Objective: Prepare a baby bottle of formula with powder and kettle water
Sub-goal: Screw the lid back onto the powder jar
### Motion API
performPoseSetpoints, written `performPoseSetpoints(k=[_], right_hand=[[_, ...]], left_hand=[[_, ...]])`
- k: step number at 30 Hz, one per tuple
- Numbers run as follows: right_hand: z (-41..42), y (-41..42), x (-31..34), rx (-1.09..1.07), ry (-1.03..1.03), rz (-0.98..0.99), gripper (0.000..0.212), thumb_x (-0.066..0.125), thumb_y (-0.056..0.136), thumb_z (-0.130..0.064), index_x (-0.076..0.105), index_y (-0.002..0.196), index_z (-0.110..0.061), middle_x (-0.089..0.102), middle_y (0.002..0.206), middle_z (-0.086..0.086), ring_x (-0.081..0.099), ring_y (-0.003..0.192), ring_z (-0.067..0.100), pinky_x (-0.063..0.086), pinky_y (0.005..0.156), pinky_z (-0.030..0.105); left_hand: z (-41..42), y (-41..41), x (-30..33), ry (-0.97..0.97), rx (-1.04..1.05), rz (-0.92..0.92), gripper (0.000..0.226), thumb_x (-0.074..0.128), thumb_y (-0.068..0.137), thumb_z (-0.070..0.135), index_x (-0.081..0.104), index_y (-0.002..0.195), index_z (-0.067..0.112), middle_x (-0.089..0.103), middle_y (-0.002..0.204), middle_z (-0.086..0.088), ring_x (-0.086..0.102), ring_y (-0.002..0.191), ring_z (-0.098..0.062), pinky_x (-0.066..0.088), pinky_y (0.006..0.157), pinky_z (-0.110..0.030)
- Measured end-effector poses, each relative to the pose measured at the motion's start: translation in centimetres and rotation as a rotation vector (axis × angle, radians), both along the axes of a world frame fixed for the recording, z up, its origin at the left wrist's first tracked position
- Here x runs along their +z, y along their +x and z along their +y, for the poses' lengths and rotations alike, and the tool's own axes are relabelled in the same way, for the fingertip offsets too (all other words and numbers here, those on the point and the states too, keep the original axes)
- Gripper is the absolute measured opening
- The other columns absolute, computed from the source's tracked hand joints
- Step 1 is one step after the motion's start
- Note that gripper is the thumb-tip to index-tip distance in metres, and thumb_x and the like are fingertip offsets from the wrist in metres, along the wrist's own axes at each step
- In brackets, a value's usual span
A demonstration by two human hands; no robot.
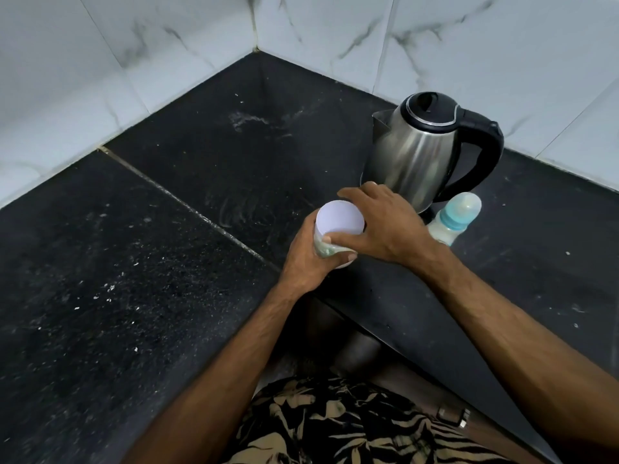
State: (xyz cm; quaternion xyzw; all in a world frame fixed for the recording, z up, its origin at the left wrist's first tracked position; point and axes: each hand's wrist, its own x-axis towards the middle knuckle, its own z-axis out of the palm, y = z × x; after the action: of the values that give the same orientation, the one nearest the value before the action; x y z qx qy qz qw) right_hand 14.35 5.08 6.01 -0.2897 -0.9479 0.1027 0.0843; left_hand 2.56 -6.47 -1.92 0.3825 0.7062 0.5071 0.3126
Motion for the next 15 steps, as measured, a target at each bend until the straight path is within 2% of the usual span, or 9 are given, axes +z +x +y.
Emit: performPoseSetpoints(k=[3, 6, 8, 10, 13, 15], right_hand=[[0.6, 0.5, -0.1, 0.013, 0.003, 0.119, 0.073, 0.064, 0.079, -0.066, 0.051, 0.135, -0.022, 0.057, 0.117, 0.002, 0.054, 0.111, 0.023, 0.048, 0.094, 0.041], [1.0, 0.6, -0.4, 0.194, -0.213, 0.114, 0.073, 0.070, 0.083, -0.048, 0.042, 0.145, -0.020, 0.047, 0.139, 0.004, 0.046, 0.126, 0.020, 0.041, 0.106, 0.035], [0.6, 0.4, -0.8, 0.251, -0.221, 0.086, 0.068, 0.071, 0.085, -0.040, 0.045, 0.144, -0.018, 0.046, 0.143, 0.003, 0.046, 0.128, 0.018, 0.040, 0.106, 0.030], [0.2, 0.3, -1.1, 0.193, -0.176, 0.100, 0.062, 0.069, 0.086, -0.047, 0.051, 0.138, -0.018, 0.051, 0.138, 0.001, 0.052, 0.122, 0.018, 0.046, 0.101, 0.035], [-0.1, 0.1, -0.7, 0.050, -0.058, 0.038, 0.069, 0.061, 0.082, -0.066, 0.054, 0.135, -0.022, 0.058, 0.128, -0.002, 0.056, 0.114, 0.020, 0.048, 0.093, 0.038], [-0.1, 0.2, -0.5, 0.034, 0.017, 0.002, 0.074, 0.060, 0.079, -0.071, 0.055, 0.133, -0.021, 0.060, 0.126, -0.001, 0.057, 0.113, 0.022, 0.048, 0.093, 0.039]], left_hand=[[-0.1, -0.1, -0.1, 0.005, -0.004, 0.001, 0.093, 0.092, 0.065, 0.031, 0.040, 0.143, 0.030, 0.057, 0.133, 0.012, 0.055, 0.120, -0.005, 0.045, 0.094, -0.019], [-0.1, 0.0, 0.0, 0.002, -0.004, 0.004, 0.093, 0.092, 0.067, 0.029, 0.040, 0.144, 0.027, 0.055, 0.134, 0.011, 0.054, 0.119, -0.005, 0.043, 0.087, -0.007], [-0.1, 0.0, 0.1, 0.009, -0.004, 0.008, 0.092, 0.091, 0.068, 0.025, 0.039, 0.144, 0.025, 0.055, 0.132, 0.010, 0.054, 0.114, -0.002, 0.042, 0.083, -0.002], [-0.1, 0.0, 0.2, 0.012, -0.008, 0.012, 0.091, 0.090, 0.069, 0.024, 0.039, 0.144, 0.026, 0.055, 0.130, 0.011, 0.054, 0.113, -0.001, 0.041, 0.083, 0.000], [-0.1, 0.0, 0.2, 0.002, -0.013, 0.011, 0.093, 0.090, 0.069, 0.028, 0.038, 0.145, 0.028, 0.054, 0.135, 0.011, 0.052, 0.119, -0.004, 0.042, 0.083, -0.001], [-0.1, 0.0, 0.2, -0.004, -0.012, 0.006, 0.094, 0.090, 0.069, 0.029, 0.037, 0.146, 0.028, 0.053, 0.137, 0.009, 0.051, 0.121, -0.006, 0.042, 0.084, -0.003]])
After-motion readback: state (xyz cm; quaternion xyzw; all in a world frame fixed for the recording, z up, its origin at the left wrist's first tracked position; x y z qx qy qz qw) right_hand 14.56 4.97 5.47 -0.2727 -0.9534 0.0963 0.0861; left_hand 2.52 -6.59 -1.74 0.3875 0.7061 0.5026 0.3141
